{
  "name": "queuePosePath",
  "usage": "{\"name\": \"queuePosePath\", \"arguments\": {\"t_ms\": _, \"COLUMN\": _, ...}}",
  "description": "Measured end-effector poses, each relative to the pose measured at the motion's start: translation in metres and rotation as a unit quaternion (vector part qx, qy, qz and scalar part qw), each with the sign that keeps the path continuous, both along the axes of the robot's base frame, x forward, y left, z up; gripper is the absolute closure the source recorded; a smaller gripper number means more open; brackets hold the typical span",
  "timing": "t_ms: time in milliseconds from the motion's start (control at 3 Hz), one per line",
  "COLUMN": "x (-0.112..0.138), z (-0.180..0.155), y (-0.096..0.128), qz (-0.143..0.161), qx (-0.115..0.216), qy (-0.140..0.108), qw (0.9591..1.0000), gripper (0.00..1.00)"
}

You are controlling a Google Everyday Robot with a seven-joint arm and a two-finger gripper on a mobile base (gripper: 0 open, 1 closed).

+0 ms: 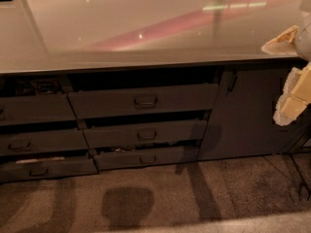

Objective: Open top drawer

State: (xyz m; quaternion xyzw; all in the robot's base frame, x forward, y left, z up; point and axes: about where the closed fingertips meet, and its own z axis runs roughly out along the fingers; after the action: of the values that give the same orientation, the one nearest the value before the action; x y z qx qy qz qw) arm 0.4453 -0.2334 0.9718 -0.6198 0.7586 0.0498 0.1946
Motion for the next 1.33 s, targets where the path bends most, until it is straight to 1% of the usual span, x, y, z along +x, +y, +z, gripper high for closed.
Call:
{"name": "queuePosePath", "arguments": {"t_ms": 333, "x": 0.003, "z": 0.001, "y": 0.009, "qz": 0.047, "qx": 0.08, "qy": 0.011, "qw": 0.9956, "gripper": 0.0}}
{"name": "queuePosePath", "arguments": {"t_ms": 667, "x": 0.007, "z": 0.005, "y": 0.018, "qz": 0.051, "qx": 0.095, "qy": 0.004, "qw": 0.9941, "gripper": 0.0}}
{"name": "queuePosePath", "arguments": {"t_ms": 1000, "x": 0.007, "z": 0.005, "y": 0.018, "qz": 0.051, "qx": 0.095, "qy": 0.004, "qw": 0.9941, "gripper": 0.0}}
{"name": "queuePosePath", "arguments": {"t_ms": 1333, "x": 0.007, "z": 0.003, "y": 0.02, "qz": 0.063, "qx": 0.086, "qy": -0.038, "qw": 0.9936, "gripper": 0.0}}
